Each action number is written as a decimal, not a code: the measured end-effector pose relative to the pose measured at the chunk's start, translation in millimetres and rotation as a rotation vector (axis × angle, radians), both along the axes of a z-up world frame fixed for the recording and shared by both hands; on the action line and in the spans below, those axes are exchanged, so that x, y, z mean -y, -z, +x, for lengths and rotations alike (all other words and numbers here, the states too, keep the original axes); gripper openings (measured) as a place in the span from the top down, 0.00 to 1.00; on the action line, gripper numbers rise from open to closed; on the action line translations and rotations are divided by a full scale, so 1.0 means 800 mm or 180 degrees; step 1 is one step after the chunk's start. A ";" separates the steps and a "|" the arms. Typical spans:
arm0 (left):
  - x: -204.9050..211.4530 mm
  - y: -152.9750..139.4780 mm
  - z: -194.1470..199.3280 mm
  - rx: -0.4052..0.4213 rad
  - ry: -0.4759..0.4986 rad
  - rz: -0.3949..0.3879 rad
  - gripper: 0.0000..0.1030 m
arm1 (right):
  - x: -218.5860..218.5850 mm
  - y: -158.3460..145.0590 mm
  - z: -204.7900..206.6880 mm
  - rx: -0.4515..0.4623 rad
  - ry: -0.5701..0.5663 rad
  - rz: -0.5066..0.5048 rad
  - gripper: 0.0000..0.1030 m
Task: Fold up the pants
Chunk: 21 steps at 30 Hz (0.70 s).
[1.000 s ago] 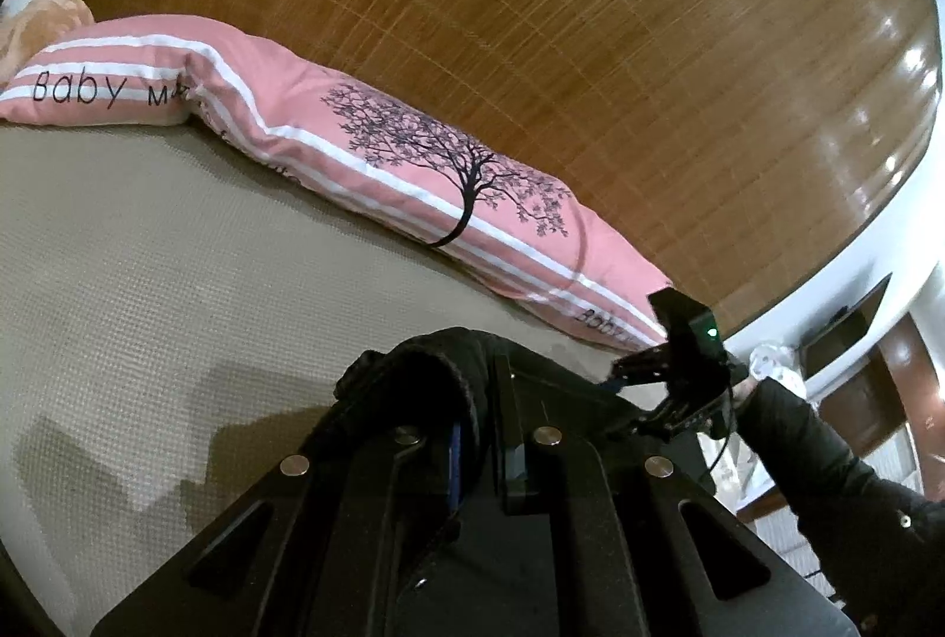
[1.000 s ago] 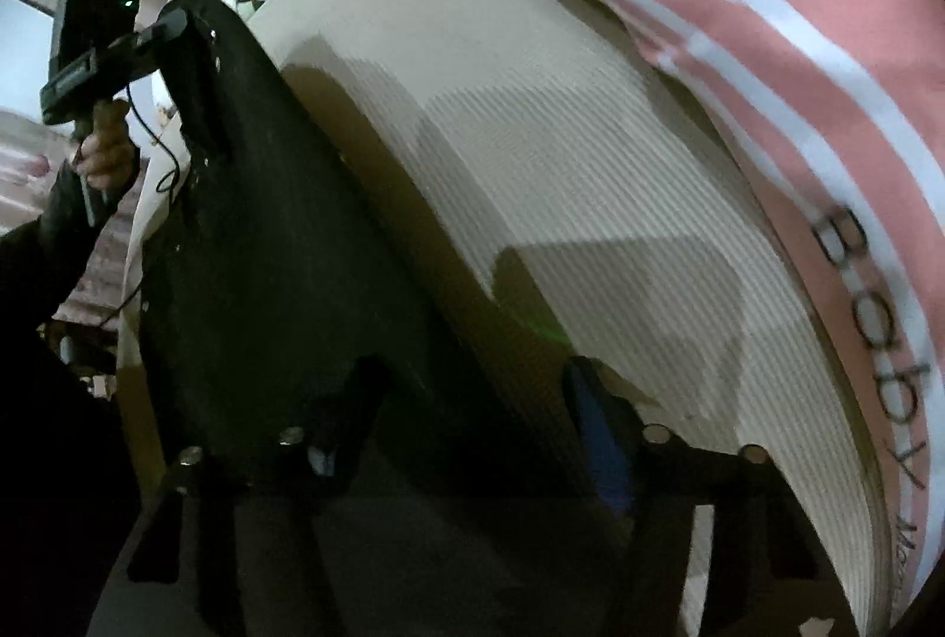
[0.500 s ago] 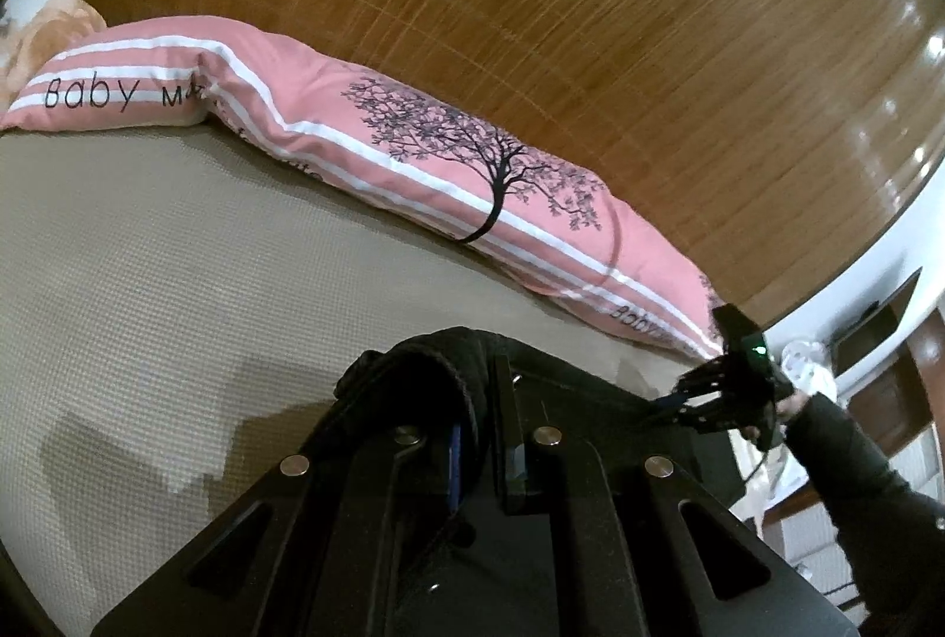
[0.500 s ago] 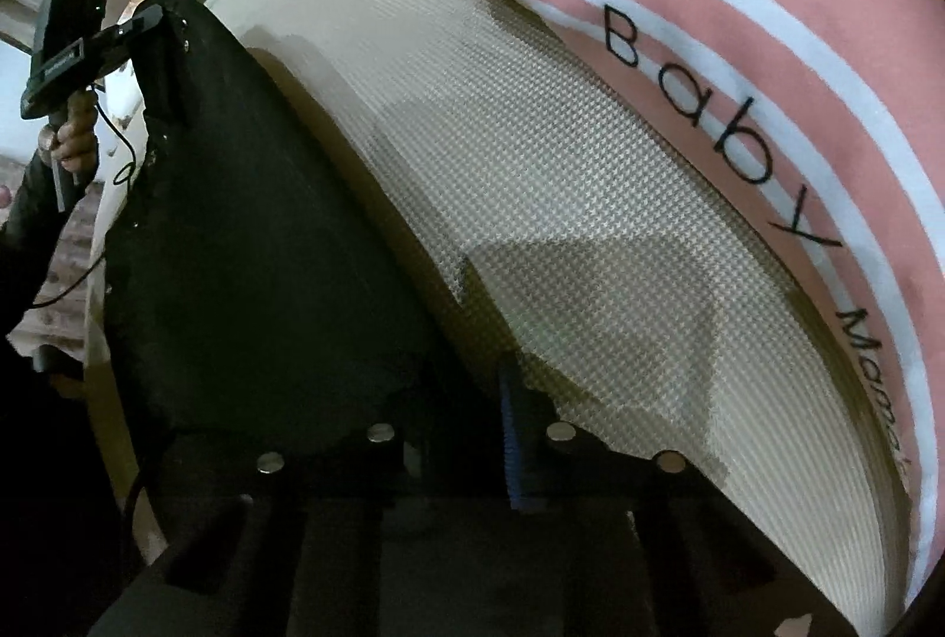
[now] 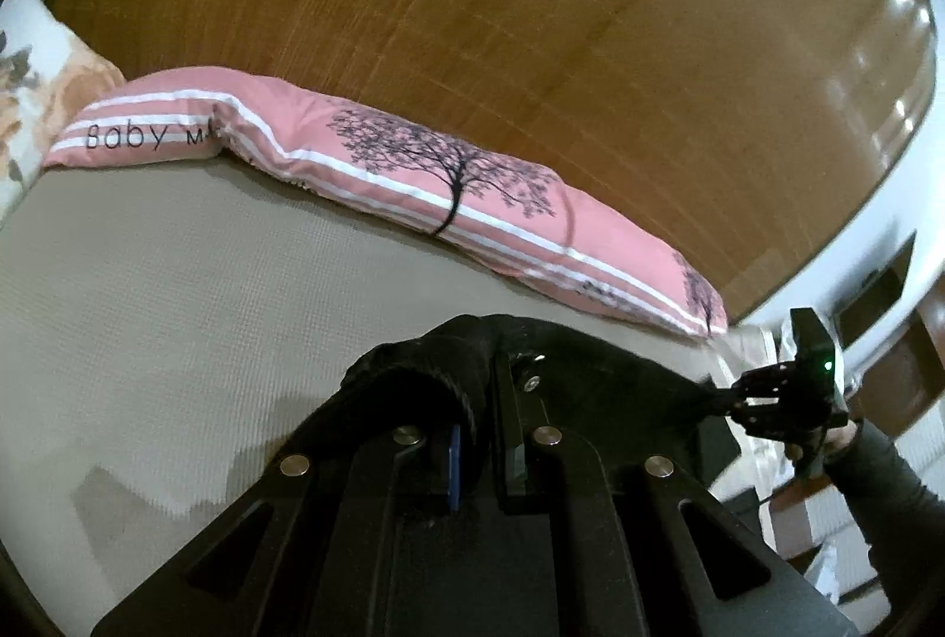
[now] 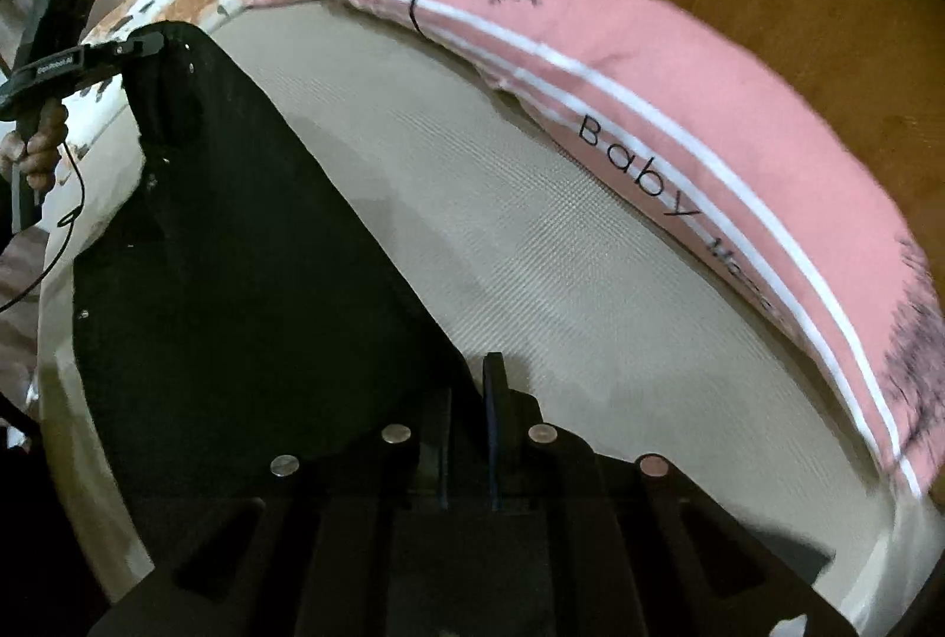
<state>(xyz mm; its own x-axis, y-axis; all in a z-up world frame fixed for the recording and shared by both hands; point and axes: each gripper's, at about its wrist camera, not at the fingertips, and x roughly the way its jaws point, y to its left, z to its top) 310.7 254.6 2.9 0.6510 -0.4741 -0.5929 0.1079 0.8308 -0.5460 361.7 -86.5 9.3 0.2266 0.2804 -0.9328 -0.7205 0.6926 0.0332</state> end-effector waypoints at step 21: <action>0.044 0.071 -0.211 -0.0610 0.0523 0.0972 0.89 | 0.076 0.064 -0.185 -0.0422 0.0469 0.0180 0.94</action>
<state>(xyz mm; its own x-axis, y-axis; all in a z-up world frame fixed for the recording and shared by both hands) 142.3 219.5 -54.0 0.4449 -0.3456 -0.8262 0.1730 0.9383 -0.2994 214.0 -147.4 -41.9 0.1453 0.3059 -0.9409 -0.5982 0.7846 0.1628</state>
